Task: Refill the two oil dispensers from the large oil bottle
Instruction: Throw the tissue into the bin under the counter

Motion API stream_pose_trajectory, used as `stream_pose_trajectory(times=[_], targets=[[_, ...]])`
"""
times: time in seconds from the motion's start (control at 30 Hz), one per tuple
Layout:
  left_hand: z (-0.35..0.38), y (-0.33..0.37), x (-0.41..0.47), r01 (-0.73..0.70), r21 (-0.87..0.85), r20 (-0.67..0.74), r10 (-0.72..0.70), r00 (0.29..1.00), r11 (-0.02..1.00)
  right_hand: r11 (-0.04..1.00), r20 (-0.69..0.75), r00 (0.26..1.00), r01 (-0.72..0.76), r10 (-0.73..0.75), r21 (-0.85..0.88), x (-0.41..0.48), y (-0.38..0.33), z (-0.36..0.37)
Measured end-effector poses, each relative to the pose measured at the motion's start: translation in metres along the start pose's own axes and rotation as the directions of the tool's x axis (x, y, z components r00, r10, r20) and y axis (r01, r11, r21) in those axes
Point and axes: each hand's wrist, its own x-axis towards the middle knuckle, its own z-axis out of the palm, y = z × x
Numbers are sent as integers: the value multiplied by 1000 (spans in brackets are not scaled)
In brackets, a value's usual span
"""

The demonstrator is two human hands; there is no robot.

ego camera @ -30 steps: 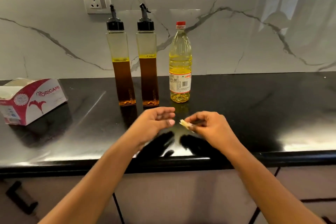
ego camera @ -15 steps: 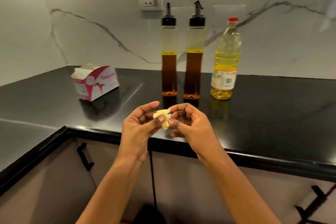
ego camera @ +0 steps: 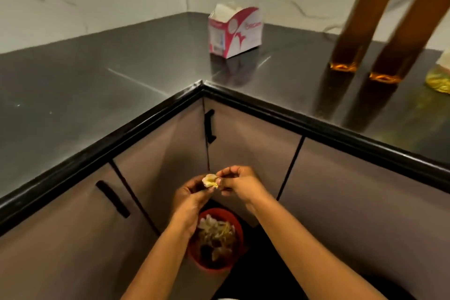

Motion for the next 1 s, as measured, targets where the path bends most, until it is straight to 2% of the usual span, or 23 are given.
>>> stream_pose_trajectory(times=[0.13,0.23,0.3,0.43,0.57,0.67,0.77,0.83,0.93,1.0], targets=[[-22,-45,27,114,-3,-182,-113,977,993,986,-52,987,-153,150,-67,39,41,16],[-38,-76,45,301,52,-127,-292,948,952,948,-82,956,-291,282,-132,63,65,16],[-43,-94,54,373,78,-100,-365,926,925,891,-26,938,-338,346,-303,73,79,14],[-39,-113,61,418,193,-182,-387,904,888,731,-16,943,-268,332,-627,76,102,17],[-45,-121,68,466,223,-243,-414,877,856,696,-24,939,-272,344,-665,72,109,22],[-49,-114,67,485,292,-251,-423,871,824,684,-18,957,-221,291,-695,68,101,17],[-36,-91,64,398,399,-201,-345,917,826,763,-37,981,-170,188,-624,53,79,8],[-18,-66,59,319,432,-147,-284,948,844,816,-110,991,-130,83,-564,39,57,1],[17,-19,36,21,472,52,-51,997,881,862,-169,977,30,-133,-506,2,12,-22],[43,17,18,-225,480,186,153,971,848,857,-207,933,162,-294,-489,-27,-22,-42]])
